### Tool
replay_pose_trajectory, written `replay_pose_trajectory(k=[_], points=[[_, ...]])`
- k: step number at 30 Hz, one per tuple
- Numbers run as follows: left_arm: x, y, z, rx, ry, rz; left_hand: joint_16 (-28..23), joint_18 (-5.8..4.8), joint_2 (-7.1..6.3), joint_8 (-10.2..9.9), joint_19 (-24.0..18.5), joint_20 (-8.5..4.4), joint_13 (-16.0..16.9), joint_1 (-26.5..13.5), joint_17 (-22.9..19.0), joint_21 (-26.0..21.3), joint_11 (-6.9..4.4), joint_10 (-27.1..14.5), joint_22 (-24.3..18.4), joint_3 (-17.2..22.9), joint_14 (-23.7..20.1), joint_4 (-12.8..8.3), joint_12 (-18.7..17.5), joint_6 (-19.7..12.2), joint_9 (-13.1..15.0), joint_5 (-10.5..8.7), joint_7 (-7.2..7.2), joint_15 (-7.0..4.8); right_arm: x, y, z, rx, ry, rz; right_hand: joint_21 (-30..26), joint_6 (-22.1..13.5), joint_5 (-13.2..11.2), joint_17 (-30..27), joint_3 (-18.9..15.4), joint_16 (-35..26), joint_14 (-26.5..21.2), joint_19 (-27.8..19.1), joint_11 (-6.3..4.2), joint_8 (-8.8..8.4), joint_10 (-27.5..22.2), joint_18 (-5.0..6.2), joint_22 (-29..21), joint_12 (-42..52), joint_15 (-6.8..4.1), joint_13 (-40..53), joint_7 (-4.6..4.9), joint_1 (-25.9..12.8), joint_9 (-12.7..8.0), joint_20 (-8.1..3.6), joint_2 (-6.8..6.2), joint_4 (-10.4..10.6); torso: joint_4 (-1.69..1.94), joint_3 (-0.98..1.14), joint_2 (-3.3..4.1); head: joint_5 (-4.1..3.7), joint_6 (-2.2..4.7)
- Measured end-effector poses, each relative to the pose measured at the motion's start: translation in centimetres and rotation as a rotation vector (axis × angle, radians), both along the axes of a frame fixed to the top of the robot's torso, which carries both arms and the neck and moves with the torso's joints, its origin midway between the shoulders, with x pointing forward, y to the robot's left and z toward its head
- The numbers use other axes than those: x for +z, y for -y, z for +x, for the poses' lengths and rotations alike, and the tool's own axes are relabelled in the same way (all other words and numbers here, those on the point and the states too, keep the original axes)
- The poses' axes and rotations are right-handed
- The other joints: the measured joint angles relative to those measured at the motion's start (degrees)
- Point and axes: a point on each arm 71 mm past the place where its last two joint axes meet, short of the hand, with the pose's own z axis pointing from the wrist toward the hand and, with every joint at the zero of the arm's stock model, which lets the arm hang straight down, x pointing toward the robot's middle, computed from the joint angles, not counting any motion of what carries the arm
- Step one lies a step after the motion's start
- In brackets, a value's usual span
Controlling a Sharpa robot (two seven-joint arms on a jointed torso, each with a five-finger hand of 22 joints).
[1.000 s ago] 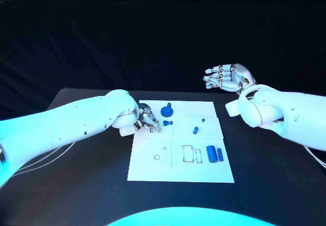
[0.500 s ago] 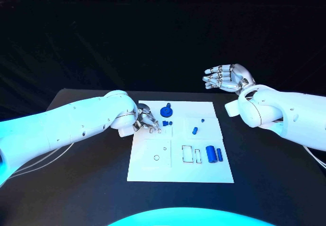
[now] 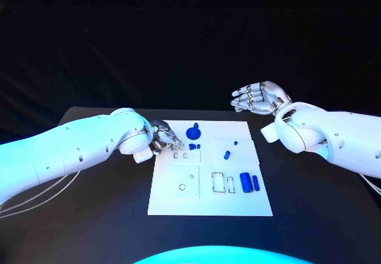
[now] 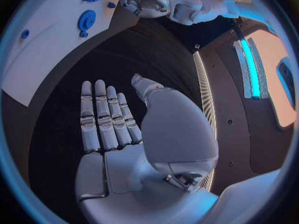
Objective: Assemble the parts on the task board
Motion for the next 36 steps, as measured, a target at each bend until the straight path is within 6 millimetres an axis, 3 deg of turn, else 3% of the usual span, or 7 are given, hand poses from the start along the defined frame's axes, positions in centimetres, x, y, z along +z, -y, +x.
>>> replay_pose_trajectory(k=[4, 8, 9, 18, 20, 26, 36], points=[[0.8, -1.0, -0.3, 0.034, 0.008, -0.087, -2.56, 0.07, 0.46, -1.78, -1.40, 1.08, -0.99, 2.26, -0.34, -3.69, 0.76, -3.82, -4.36, -0.01, 0.04, 0.01, -1.37, -2.38, -1.09, 0.00, 0.75, 0.79, -0.2, -0.8, -0.3, 0.064, 0.002, -0.107, 2.05, 2.25, 0.00, 0.24, 0.00, 2.27, 5.34, 4.19, -1.05, 0.01, 3.30, 0.00, -0.02, 0.03, -1.85, 0.01, -0.34, 0.01, 0.01, -1.73, -0.01, 0.00, 0.04, 0.00, -0.02, -0.11, 0.31], [1.7, -2.1, -0.7, 0.068, 0.024, -0.183, -9.44, 1.46, 0.72, -2.66, -10.44, 1.67, -2.96, 4.55, -10.78, -12.54, 2.38, -5.42, -16.69, -1.19, -5.61, 1.17, -3.75, -3.64, -2.45, 0.00, 2.01, 2.29, -0.6, -1.7, -0.4, 0.117, 0.004, -0.224, 4.68, 4.71, 0.00, 2.01, 0.94, 4.82, 9.05, 7.75, -1.99, 0.13, 6.62, 0.00, 0.07, 0.55, -3.22, 0.06, -1.21, 0.01, 0.03, -3.42, -0.02, -0.94, 0.10, 0.01, -0.04, -0.18, 0.55], [1.8, -2.2, -0.7, 0.071, 0.026, -0.191, -10.68, 3.52, 0.43, -2.67, -11.93, 1.77, -3.25, 4.86, -13.09, -14.18, 2.32, -6.08, -19.40, -1.19, -6.83, 1.17, -4.17, -3.80, -2.52, 0.00, 2.16, 2.38, -0.6, -1.8, -0.4, 0.120, 0.005, -0.234, 4.85, 4.89, 0.00, 2.32, 0.94, 5.26, 9.55, 8.25, -2.31, 0.13, 7.12, 0.00, 0.12, 0.55, -3.69, 0.09, -1.38, 0.02, 0.03, -3.76, -0.02, -0.94, 0.11, 0.01, -0.05, -0.18, 0.57], [3.1, -4.1, -0.9, 0.141, 0.084, -0.362, -18.39, 4.37, 1.21, -3.09, -14.19, 2.63, -5.31, 8.12, -22.50, -19.09, 3.23, -9.93, -22.24, -1.19, -13.43, 1.18, -5.76, -4.72, -3.23, 0.01, 3.06, 2.98, -1.5, -5.6, -0.7, 0.223, 0.037, -0.528, 16.96, 8.52, 0.00, 17.45, 1.17, 25.96, 17.64, 16.26, -5.91, 0.14, 14.52, -0.01, 7.82, 12.59, -8.09, 11.82, -4.18, 1.13, 0.04, -8.49, -1.16, -1.68, 0.11, -0.11, -0.07, -0.12, 1.16], [3.3, -4.4, -1.0, 0.151, 0.097, -0.390, -19.73, 4.37, 1.14, -3.09, -14.15, 2.61, -5.88, 8.19, -24.47, -19.99, 3.23, -9.95, -22.58, -1.19, -14.36, 1.18, -5.77, -4.85, -3.39, 0.01, 3.20, 3.25, -1.7, -6.9, -0.8, 0.248, 0.054, -0.599, 23.20, 8.76, 0.00, 29.66, 0.95, 40.28, 17.34, 16.41, -6.51, 0.14, 13.86, -0.02, 14.78, 22.49, -8.38, 23.89, -4.44, 0.08, 0.04, -8.68, -2.21, -1.89, 0.11, -0.15, -0.05, -0.12, 1.24], [3.8, -5.0, -1.0, 0.179, 0.135, -0.450, -19.93, 4.37, 1.20, -3.09, -14.15, 2.61, -6.21, 8.42, -25.26, -20.62, 3.82, -10.54, -22.68, -1.19, -15.07, 1.19, -6.17, -5.04, -3.81, 0.01, 3.38, 3.38, -3.0, -10.0, -1.1, 0.291, 0.100, -0.754, 49.50, 8.79, 0.00, 44.55, 0.96, 63.35, 21.24, 18.41, -5.97, 0.12, 15.37, -1.49, 40.41, 48.72, -8.27, 53.19, -4.45, -0.16, 0.09, -8.74, -2.43, -1.88, 0.22, -0.20, 0.02, -0.13, 1.32], [4.2, -5.6, -1.3, 0.205, 0.165, -0.500, -20.59, 4.37, 1.64, -3.09, -14.15, 2.61, -6.43, 9.17, -25.83, -20.62, 3.54, -10.85, -23.10, -1.19, -15.07, 1.18, -6.22, -5.14, -3.83, 0.01, 3.48, 3.38, -4.1, -13.0, -1.1, 0.273, 0.173, -0.863, 65.49, 10.13, 0.00, 50.98, 0.95, 75.12, 22.78, 22.40, -5.80, 0.11, 19.76, -3.75, 56.07, 63.42, -8.09, 69.78, -4.37, -0.17, 0.23, -8.71, -2.42, -1.88, 0.65, -0.59, 0.31, -0.24, 1.25]])
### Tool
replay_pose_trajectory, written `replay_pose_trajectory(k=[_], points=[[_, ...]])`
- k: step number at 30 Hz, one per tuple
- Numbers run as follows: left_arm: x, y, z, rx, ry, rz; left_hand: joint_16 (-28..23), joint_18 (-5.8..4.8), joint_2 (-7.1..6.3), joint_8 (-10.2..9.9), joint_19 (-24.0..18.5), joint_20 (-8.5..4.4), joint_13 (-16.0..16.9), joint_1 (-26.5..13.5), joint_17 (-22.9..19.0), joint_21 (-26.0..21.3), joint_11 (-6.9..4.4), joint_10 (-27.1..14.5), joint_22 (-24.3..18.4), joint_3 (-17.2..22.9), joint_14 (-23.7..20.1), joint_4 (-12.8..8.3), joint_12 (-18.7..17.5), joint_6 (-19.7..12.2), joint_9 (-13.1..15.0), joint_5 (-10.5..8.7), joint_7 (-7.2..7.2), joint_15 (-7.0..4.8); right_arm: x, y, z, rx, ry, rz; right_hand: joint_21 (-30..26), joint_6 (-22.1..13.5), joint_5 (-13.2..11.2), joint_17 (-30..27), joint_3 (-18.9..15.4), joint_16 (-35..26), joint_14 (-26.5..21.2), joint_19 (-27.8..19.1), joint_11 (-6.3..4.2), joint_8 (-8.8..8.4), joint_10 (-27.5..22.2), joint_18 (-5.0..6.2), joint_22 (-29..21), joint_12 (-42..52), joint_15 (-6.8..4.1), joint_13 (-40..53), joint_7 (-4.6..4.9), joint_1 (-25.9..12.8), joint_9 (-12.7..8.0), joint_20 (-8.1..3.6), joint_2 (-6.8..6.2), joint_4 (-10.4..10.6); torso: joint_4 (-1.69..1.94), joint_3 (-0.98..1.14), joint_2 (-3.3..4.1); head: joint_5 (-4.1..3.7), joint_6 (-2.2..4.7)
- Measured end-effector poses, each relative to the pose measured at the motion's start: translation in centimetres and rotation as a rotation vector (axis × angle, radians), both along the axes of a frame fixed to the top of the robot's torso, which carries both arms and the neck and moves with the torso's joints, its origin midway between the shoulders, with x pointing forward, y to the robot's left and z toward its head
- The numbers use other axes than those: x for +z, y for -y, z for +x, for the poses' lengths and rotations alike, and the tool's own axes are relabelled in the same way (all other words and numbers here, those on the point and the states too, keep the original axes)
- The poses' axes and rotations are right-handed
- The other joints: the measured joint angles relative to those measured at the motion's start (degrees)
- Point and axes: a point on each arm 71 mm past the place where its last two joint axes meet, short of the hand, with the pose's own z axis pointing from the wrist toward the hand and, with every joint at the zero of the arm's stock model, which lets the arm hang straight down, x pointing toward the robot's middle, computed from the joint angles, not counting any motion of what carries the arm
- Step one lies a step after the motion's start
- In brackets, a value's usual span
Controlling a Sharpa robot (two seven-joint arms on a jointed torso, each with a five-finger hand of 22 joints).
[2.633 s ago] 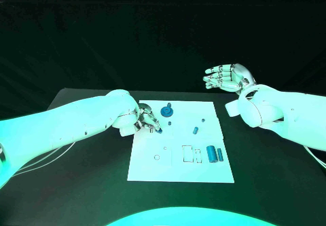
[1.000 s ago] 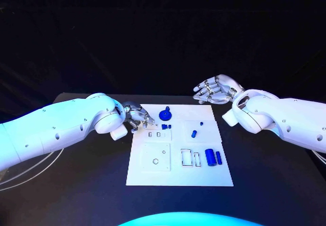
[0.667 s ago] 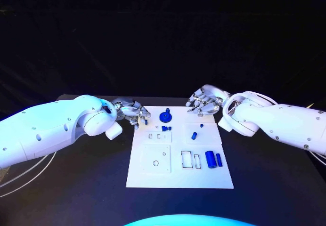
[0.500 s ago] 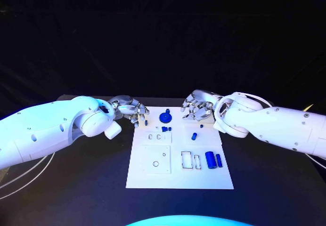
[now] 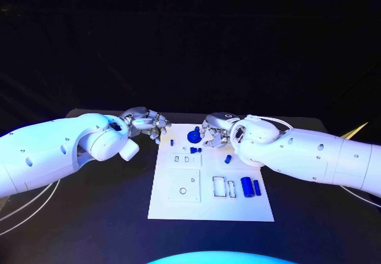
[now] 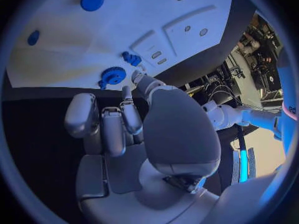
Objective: Assemble the parts on the task board
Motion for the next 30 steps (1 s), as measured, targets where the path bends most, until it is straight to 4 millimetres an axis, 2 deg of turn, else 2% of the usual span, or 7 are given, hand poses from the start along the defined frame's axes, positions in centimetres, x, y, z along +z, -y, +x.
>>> replay_pose_trajectory(k=[6, 7, 9, 14, 17, 26, 30], points=[[0.3, 0.0, -0.2, 0.004, 0.016, -0.030, 0.00, 0.00, -0.25, 0.02, 0.00, 0.00, -0.17, 0.28, -0.26, -0.01, 0.00, 0.00, 0.00, 0.00, 0.00, 0.00, 0.00, -0.03, -0.03, 0.00, 0.03, 0.00, -0.3, -1.1, 0.1, 0.003, 0.015, -0.013, 3.89, 0.00, 0.00, 0.00, 0.00, 3.54, 0.00, 1.41, -0.18, -0.02, 1.84, -0.47, 4.11, 1.97, 0.00, 0.01, 0.00, 0.00, 0.05, 0.05, 0.00, 0.00, 0.29, -0.37, 0.24, -0.25, 0.02], [0.3, -0.1, -0.3, 0.005, 0.019, -0.034, 0.00, 0.00, -0.25, 0.02, 0.00, 0.00, -0.18, 0.28, -0.26, -0.01, 0.00, 0.00, 0.00, 0.00, -0.04, 0.00, 0.00, -0.08, -0.04, 0.00, 0.09, 0.00, -0.4, -1.3, 0.1, 0.003, 0.015, -0.015, 4.44, 0.00, 0.00, 0.00, 0.00, 4.05, 0.00, 1.68, -0.12, -0.11, 2.02, -0.86, 4.77, 2.66, 0.00, 0.00, 0.00, 0.00, 0.06, 0.34, 0.00, 0.00, 0.32, -0.41, 0.26, -0.27, 0.03], [0.4, -0.1, -0.3, 0.008, 0.023, -0.040, 0.00, 0.00, -0.25, 0.02, 0.00, 0.00, -0.18, 0.28, -0.26, -0.01, 0.00, 0.00, 0.00, 0.00, 0.00, 0.00, 0.00, -0.09, -0.05, 0.01, 0.08, 0.01, -0.5, -1.5, 0.1, 0.004, 0.014, -0.019, 5.08, 0.00, 0.00, 0.00, 0.00, 4.66, 0.00, 2.05, -0.29, -0.11, 2.52, -0.84, 4.77, 3.26, 0.00, 0.01, 0.00, 0.00, 0.06, 0.02, 0.00, 0.00, 0.39, -0.52, 0.32, -0.32, 0.03], [0.5, -0.2, -0.5, 0.013, 0.031, -0.050, -0.54, 0.00, -0.25, 0.02, 0.00, 0.00, -0.23, 0.29, -0.47, -0.01, 0.00, 0.00, 0.00, 0.00, -0.27, 0.00, 0.00, -0.09, -0.06, 0.12, 0.08, -0.22, -1.1, -2.0, 0.1, 0.007, 0.001, -0.030, 5.77, -0.01, 0.00, 0.00, 0.00, 5.24, 0.01, 3.05, -0.27, -0.12, 3.63, -0.85, 4.77, 3.70, 0.01, 0.01, 0.00, 0.00, 0.07, 0.22, 0.00, 0.00, 0.57, -0.79, 0.53, -0.49, 0.04], [0.6, -0.2, -0.6, 0.014, 0.034, -0.054, -0.65, 0.00, -0.25, 0.02, 0.00, 0.00, -0.23, 0.29, -0.54, -0.01, 0.00, 0.00, -0.01, 0.00, -1.31, 0.00, 0.00, -0.09, -0.07, 0.12, 0.08, 0.11, -1.4, -2.2, 0.1, 0.008, -0.007, -0.037, 5.78, -0.02, 0.00, 0.00, 0.00, 5.54, 0.02, 3.05, -0.37, -0.12, 4.13, -0.85, 4.77, 3.86, 0.02, 0.01, 0.01, 0.00, 0.07, 0.24, 0.00, 0.00, 0.65, -0.94, 0.64, -0.58, 0.00], [0.7, -0.2, -0.7, 0.017, 0.040, -0.059, -0.65, 0.00, -0.25, 0.02, 0.00, 0.00, -0.32, 0.29, -0.65, -0.45, 0.00, 0.00, -0.04, 0.00, -1.31, 0.00, 0.00, -0.09, -0.08, 0.12, 0.08, 0.11, -1.7, -2.4, 0.1, 0.006, -0.019, -0.052, 6.44, -0.21, 0.00, 0.00, -0.01, 5.91, 0.19, 3.24, -0.42, -0.13, 4.70, -0.85, 4.77, 4.59, 0.19, 0.02, 0.19, 0.00, 0.07, 0.43, 0.00, 0.00, 0.85, -1.25, 0.94, -0.79, -0.07], [0.8, -0.2, -0.7, 0.019, 0.043, -0.062, -0.66, 0.00, -0.24, 0.02, 0.00, 0.00, -0.34, 0.29, -0.81, -0.45, 0.00, 0.00, -0.10, 0.00, -1.31, 0.00, 0.00, -0.09, -0.09, 0.12, 0.08, 0.11, -1.8, -2.5, 0.1, 0.003, -0.016, -0.056, 6.44, -0.22, 0.00, 0.00, -0.01, 5.92, 0.19, 3.26, -0.40, -0.78, 4.91, -0.85, 4.77, 5.04, 0.20, 0.03, 0.19, -0.01, 0.07, 0.43, 0.00, 0.00, 0.92, -1.35, 1.03, -0.87, -0.07]])
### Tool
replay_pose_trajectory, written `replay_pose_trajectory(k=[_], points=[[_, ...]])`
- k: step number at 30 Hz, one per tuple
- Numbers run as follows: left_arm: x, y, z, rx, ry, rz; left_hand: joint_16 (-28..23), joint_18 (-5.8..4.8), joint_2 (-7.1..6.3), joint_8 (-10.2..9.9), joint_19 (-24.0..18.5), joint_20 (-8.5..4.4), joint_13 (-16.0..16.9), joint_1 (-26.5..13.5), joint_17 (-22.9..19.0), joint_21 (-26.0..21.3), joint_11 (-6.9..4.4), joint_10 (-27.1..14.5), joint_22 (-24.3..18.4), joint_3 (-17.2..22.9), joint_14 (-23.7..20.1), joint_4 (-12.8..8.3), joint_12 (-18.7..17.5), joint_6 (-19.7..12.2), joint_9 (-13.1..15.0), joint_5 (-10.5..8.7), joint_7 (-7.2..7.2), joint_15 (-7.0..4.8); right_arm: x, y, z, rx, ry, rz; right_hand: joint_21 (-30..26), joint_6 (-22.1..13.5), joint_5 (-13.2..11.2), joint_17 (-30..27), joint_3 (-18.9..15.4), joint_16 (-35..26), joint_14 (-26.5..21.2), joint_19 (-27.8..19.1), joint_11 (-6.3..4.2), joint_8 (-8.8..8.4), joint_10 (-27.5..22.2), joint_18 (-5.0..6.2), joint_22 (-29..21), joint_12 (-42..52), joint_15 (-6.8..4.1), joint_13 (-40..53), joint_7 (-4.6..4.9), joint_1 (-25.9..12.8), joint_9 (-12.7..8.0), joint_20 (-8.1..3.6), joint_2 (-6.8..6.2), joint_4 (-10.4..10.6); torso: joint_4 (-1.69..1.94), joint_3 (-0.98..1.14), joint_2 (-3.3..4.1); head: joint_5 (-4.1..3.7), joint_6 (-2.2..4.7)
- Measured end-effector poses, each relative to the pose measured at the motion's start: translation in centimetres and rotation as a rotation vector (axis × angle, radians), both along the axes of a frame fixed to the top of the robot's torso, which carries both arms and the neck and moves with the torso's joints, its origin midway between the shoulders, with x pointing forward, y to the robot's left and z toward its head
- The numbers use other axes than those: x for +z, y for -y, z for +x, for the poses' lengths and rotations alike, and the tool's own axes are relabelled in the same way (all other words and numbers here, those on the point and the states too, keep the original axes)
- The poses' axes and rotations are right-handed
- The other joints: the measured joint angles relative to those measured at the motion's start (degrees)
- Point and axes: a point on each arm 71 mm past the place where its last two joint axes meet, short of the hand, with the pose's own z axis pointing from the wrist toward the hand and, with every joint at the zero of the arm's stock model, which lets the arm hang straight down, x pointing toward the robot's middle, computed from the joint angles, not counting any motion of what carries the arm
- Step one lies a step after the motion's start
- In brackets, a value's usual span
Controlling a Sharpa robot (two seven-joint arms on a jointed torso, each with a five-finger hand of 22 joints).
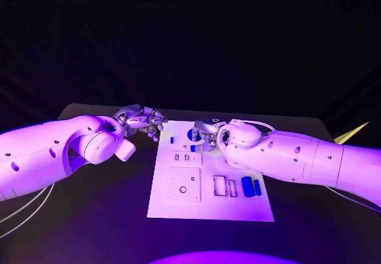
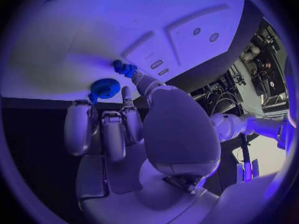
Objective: Assemble the parts on the task board
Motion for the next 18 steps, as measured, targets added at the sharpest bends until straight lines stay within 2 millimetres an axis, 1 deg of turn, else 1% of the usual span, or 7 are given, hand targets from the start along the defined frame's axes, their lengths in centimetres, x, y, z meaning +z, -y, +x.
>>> replay_pose_trajectory(k=[3, 4, 9, 18], points=[[0.0, 0.0, 0.0, 0.001, 0.001, -0.002, 0.00, 0.00, 0.00, 0.00, 0.00, 0.00, -0.05, 0.00, -0.01, 0.00, 0.00, 0.00, -0.21, 0.00, 0.00, 0.00, 0.00, 0.00, 0.00, 0.00, 0.00, 0.00, 0.0, -0.1, 0.0, -0.001, 0.000, -0.002, 0.00, -0.07, 0.00, 0.00, 0.00, 0.08, 0.00, 0.01, 0.16, 0.00, 0.21, 0.00, 0.00, -0.01, 0.00, 0.00, 0.07, 0.00, 0.00, 0.00, 0.00, 0.00, 0.03, -0.01, 0.02, -0.02, -0.05], [0.0, 0.0, -0.1, 0.001, 0.001, -0.003, 0.00, 0.00, 0.00, 0.00, 0.00, 0.00, -0.05, 0.00, -0.01, 0.00, 0.00, 0.00, -0.22, 0.00, 0.00, 0.00, 0.00, 0.00, 0.00, 0.00, 0.00, 0.00, -0.1, -0.1, 0.0, 0.000, 0.000, -0.003, 0.00, -0.08, 0.00, 0.00, 0.00, 0.08, 0.00, 0.01, 0.01, 0.00, 0.40, 0.00, 0.00, -0.01, 0.00, 0.00, 0.08, 0.00, 0.00, 0.00, 0.00, 0.00, 0.04, -0.02, 0.02, -0.02, -0.09], [0.1, 0.0, -0.1, 0.001, 0.000, -0.005, 0.00, 0.00, 0.00, 0.00, 0.00, 0.00, -0.06, 0.00, -0.01, 0.00, 0.00, 0.00, -0.22, 0.00, 0.00, 0.00, 0.00, 0.00, -0.01, 0.00, 0.00, 0.00, -0.2, -0.3, 0.0, 0.001, -0.005, -0.008, 0.63, -0.12, 0.00, 0.00, 0.00, 0.27, 0.00, 0.01, 0.13, 0.00, 0.53, 0.00, 0.00, -0.01, 0.00, 0.00, 0.13, 0.00, 0.00, 0.00, 0.00, 0.00, 0.05, -0.03, 0.02, 0.01, -0.24], [0.1, 0.1, -0.2, -0.001, -0.001, -0.009, 0.00, 0.00, 0.00, 0.00, 0.00, 0.00, -0.08, 0.00, -0.11, 0.00, 0.00, 0.00, -0.27, 0.00, 0.00, 0.00, 0.00, 0.00, -0.01, 0.00, 0.00, 0.00, -1.0, -0.5, -0.2, -0.006, -0.017, -0.019, 0.63, -0.24, 0.00, 0.00, 0.00, 0.28, 0.00, 0.08, 0.19, 0.00, 0.59, -0.01, 0.00, -0.01, 0.00, 0.01, 0.23, 0.00, 0.00, -0.08, 0.00, 0.00, 0.04, -0.03, 0.06, 0.20, -0.41]])
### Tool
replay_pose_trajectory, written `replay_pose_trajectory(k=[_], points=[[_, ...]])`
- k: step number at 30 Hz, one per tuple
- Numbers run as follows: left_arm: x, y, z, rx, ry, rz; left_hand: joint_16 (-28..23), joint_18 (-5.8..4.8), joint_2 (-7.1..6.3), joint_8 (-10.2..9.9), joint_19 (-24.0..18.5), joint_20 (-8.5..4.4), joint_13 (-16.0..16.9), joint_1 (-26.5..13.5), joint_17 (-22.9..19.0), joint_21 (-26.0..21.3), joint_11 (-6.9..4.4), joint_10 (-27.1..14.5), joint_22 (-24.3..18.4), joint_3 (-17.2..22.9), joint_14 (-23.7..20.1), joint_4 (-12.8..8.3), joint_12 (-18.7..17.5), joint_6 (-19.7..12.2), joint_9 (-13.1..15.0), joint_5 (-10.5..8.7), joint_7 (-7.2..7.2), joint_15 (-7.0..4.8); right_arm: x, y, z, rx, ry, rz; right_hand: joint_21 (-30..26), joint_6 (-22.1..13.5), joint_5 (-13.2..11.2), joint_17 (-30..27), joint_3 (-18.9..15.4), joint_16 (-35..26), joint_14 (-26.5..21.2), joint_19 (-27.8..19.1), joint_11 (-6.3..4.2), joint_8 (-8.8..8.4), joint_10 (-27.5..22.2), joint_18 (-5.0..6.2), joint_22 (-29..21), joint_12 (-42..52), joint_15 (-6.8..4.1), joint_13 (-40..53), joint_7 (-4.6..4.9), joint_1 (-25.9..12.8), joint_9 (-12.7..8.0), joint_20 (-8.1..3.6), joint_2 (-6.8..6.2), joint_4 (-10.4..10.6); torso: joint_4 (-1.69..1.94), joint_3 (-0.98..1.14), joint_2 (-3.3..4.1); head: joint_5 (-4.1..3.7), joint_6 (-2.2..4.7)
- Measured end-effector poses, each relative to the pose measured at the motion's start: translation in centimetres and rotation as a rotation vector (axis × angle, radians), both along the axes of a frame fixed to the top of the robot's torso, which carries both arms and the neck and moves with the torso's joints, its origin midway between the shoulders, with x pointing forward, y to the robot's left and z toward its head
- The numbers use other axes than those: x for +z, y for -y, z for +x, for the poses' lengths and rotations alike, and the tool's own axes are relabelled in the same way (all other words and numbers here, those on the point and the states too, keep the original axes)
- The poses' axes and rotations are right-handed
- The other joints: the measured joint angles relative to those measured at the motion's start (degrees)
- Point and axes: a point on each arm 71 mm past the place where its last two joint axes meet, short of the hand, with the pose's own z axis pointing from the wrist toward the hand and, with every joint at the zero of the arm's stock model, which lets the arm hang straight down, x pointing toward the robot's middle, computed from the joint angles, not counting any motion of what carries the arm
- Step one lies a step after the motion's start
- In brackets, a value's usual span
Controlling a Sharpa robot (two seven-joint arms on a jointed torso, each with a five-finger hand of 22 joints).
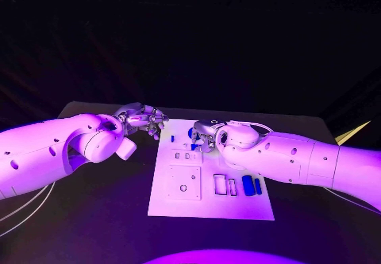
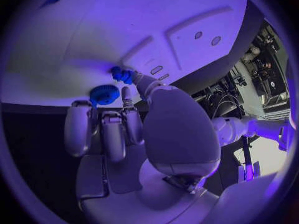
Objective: Assemble the parts on the task board
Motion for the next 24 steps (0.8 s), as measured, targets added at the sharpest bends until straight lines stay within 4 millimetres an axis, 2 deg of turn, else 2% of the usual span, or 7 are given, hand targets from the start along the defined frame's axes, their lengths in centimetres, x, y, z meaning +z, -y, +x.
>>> replay_pose_trajectory(k=[5, 7, 10, 11, 12, 24], points=[[0.01, -0.03, -0.01, 0.001, 0.000, -0.001, 0.00, 0.00, 0.00, 0.00, 0.00, 0.00, 0.00, 0.00, -0.01, 0.00, 0.00, 0.00, 0.00, 0.00, 0.00, 0.00, 0.00, -0.58, 0.00, 0.00, 0.02, 0.00, -0.18, -0.01, -0.02, -0.006, 0.008, 0.000, 0.00, -0.01, 0.00, 0.00, 0.00, 0.01, 0.00, 0.23, 0.00, 0.00, 0.02, 0.00, 0.00, 0.00, 0.00, 0.00, 0.02, 0.00, 0.00, 0.21, 0.00, 0.00, -0.03, 0.01, 0.01, 0.06, -0.13], [0.02, -0.02, -0.01, 0.001, 0.000, -0.002, 0.00, 0.00, 0.00, 0.00, 0.00, 0.00, 0.00, 0.00, -0.01, 0.00, 0.00, 0.00, 0.00, 0.00, 0.00, 0.00, -0.04, -0.58, 0.00, 0.00, 0.02, 0.00, -0.18, -0.02, -0.01, -0.007, 0.012, 0.001, 0.00, -0.02, 0.00, 0.00, 0.00, 0.01, 0.00, 0.21, 0.00, 0.00, 0.02, -0.80, 0.00, 0.00, 0.00, 0.00, 0.02, 0.00, 0.00, 0.19, 0.00, 0.00, -0.07, 0.01, 0.00, 0.09, -0.14], [0.02, -0.02, -0.01, 0.001, 0.000, -0.003, 0.00, 0.00, 0.00, 0.00, 0.00, 0.00, -0.02, 0.00, -0.08, 0.00, 0.00, 0.00, -0.10, 0.00, 0.00, 0.00, -0.20, -0.58, -0.02, 0.00, 0.02, 0.00, -0.18, -0.10, -0.03, -0.007, 0.015, 0.003, 0.04, -0.02, 0.00, 0.00, 0.00, 0.38, 0.00, 0.20, -0.10, 0.00, 0.29, -0.80, 0.00, 0.01, 0.00, 0.01, 0.02, -0.12, 0.01, 0.19, 0.13, 0.00, -0.07, 0.00, -0.01, 0.09, -0.15], [0.03, -0.02, -0.01, 0.001, 0.000, -0.003, 0.00, 0.00, 0.00, 0.00, 0.00, 0.00, -0.02, 0.00, -0.09, 0.00, 0.00, 0.00, -0.10, 0.00, 0.00, 0.00, -0.20, -0.58, -0.02, 0.00, 0.02, 0.00, -0.19, -0.14, -0.05, -0.007, 0.015, 0.004, 0.69, -0.02, 0.00, 0.00, 0.00, 0.38, 0.00, 0.20, -0.09, 0.00, 0.32, -0.80, 0.00, 0.66, 0.00, 0.01, 0.02, -0.82, 0.02, 0.19, 0.83, 0.00, -0.08, 0.00, -0.02, 0.10, -0.15], [0.03, -0.01, -0.01, 0.001, 0.000, -0.003, 0.00, 0.00, 0.00, 0.00, 0.00, 0.00, -0.02, 0.00, -0.09, 0.00, 0.00, 0.00, -0.10, 0.00, 0.00, 0.00, -0.20, -0.58, -0.02, 0.00, 0.02, 0.00, -0.20, -0.18, -0.06, -0.006, 0.016, 0.005, 0.69, -0.01, 0.00, 0.00, 0.00, 0.38, 0.00, 0.19, -0.09, 0.00, 0.31, -0.80, 0.00, 0.66, 0.00, 0.01, 0.02, -0.90, 0.04, 0.19, 0.91, 0.00, -0.08, 0.00, -0.02, 0.10, -0.15], [0.04, 0.04, -0.05, -0.001, -0.002, -0.005, 0.00, 0.00, 0.00, 0.00, 0.00, 0.00, -0.02, 0.00, -0.09, 0.00, 0.00, 0.00, -0.11, 0.00, 0.00, 0.00, -0.20, -0.59, -0.03, 0.00, 0.01, 0.00, -0.21, -0.26, 0.04, -0.025, 0.037, 0.017, 1.35, 0.01, 0.00, 0.00, 0.00, 0.66, 0.00, 0.42, -0.10, 0.00, 0.32, -0.80, 0.00, 0.67, 0.00, 0.05, 0.01, -0.90, 0.19, 0.38, 0.91, 0.00, -0.07, -0.06, -0.03, 0.10, -0.20]])
